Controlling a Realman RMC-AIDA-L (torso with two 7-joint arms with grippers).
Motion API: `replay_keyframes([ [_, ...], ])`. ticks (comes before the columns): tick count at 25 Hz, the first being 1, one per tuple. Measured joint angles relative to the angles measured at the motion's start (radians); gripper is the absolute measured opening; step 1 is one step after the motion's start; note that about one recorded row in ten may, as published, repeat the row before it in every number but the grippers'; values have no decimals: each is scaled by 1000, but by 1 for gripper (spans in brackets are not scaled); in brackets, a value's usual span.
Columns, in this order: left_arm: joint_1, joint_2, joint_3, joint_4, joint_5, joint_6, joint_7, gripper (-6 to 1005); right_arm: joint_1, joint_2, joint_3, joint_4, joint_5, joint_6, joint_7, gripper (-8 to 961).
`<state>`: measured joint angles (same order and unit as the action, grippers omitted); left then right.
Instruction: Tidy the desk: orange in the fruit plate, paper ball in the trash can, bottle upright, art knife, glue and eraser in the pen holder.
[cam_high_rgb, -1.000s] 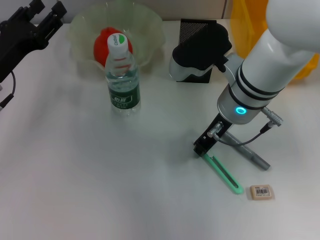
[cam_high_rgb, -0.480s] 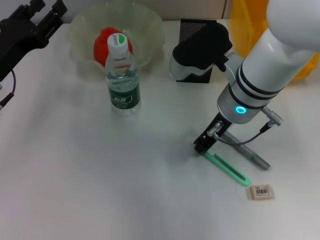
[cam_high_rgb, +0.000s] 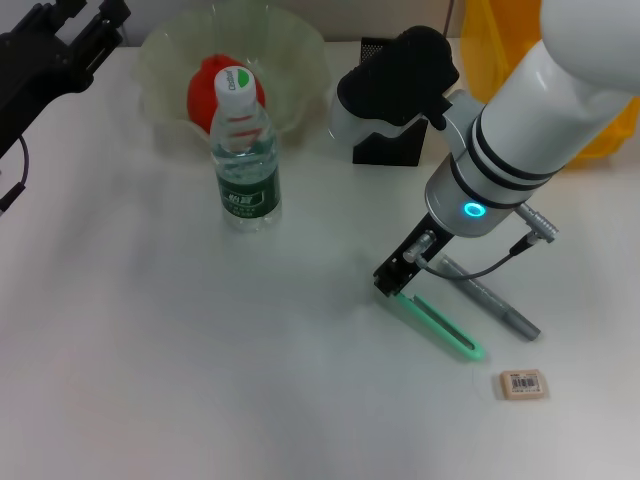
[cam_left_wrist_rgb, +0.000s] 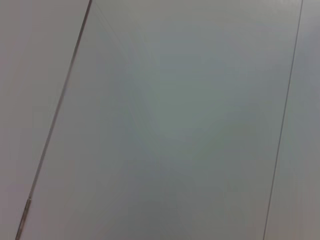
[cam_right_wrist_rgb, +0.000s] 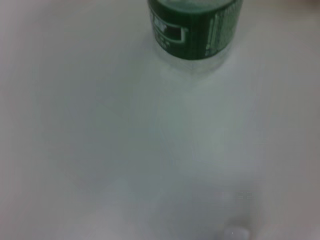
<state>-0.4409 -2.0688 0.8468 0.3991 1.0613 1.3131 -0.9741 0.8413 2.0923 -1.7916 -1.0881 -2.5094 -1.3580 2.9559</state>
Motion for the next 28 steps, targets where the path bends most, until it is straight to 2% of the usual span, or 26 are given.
replay_keyframes([
  [6, 6, 1, -9, 1, 0, 6, 0, 627, -24, -3, 19, -80, -4, -5, 0, 183],
  [14, 19, 4, -10, 18, 0, 8, 0, 627, -126, -5, 129, -292, -56, 20, -17, 178],
  [18, 31, 4, -15, 29, 0, 12, 0, 627, -177, -2, 175, -359, -55, 83, -51, 179],
  [24, 36, 4, -23, 29, 0, 12, 0, 627, -215, -1, 194, -402, -33, 199, -86, 178],
  [28, 39, 4, -23, 29, 0, 12, 0, 627, -238, 0, 214, -406, 69, 286, -161, 178],
])
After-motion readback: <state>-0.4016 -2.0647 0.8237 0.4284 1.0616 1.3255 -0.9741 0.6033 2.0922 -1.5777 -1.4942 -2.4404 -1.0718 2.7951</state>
